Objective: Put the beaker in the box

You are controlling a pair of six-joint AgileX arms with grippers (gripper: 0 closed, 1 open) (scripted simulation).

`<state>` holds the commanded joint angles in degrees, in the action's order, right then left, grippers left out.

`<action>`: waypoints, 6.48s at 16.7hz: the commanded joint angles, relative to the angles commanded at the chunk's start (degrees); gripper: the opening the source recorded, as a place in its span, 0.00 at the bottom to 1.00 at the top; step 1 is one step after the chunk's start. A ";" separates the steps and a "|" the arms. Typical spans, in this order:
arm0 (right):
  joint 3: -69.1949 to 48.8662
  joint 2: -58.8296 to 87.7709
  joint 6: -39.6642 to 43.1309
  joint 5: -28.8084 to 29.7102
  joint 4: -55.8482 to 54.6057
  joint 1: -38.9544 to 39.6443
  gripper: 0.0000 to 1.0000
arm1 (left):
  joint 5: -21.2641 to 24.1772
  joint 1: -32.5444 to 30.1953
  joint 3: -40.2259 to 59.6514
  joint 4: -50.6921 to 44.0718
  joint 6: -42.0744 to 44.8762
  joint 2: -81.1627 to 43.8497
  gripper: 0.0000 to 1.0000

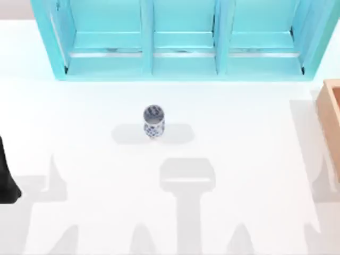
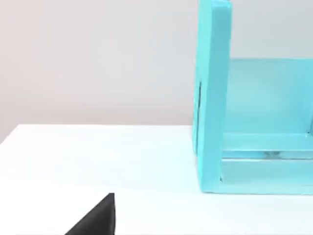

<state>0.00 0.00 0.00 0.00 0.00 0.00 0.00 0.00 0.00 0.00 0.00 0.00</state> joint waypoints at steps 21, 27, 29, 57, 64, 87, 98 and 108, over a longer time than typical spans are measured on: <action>-83.62 77.85 -20.33 6.86 47.88 24.25 1.00 | 0.00 0.00 0.00 0.00 0.00 0.00 1.00; -121.69 112.47 -30.57 8.31 69.35 33.31 1.00 | 0.00 0.00 0.00 0.00 0.00 0.00 1.00; -133.07 122.80 -33.74 8.52 75.71 35.81 1.00 | 0.00 0.00 0.00 0.00 0.00 0.00 1.00; -137.55 150.25 -41.98 8.15 68.85 41.12 1.00 | 0.00 0.00 0.00 0.00 0.00 0.00 1.00; -137.14 150.21 -41.99 8.14 68.48 41.13 0.77 | 0.00 0.00 0.00 0.00 0.00 0.00 1.00; -134.23 147.24 -38.89 7.11 68.57 38.31 0.00 | 0.00 0.00 0.00 0.00 0.00 0.00 1.00; -107.29 120.05 -10.95 1.66 68.70 9.92 0.00 | 0.00 0.00 0.00 0.00 0.00 0.00 1.00; -80.35 91.60 17.46 -2.90 68.12 -18.60 0.00 | 0.00 0.00 0.00 0.00 0.00 0.00 1.00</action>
<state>-80.35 91.60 17.46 -2.90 68.12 -18.60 0.00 0.00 0.00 0.00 0.00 0.00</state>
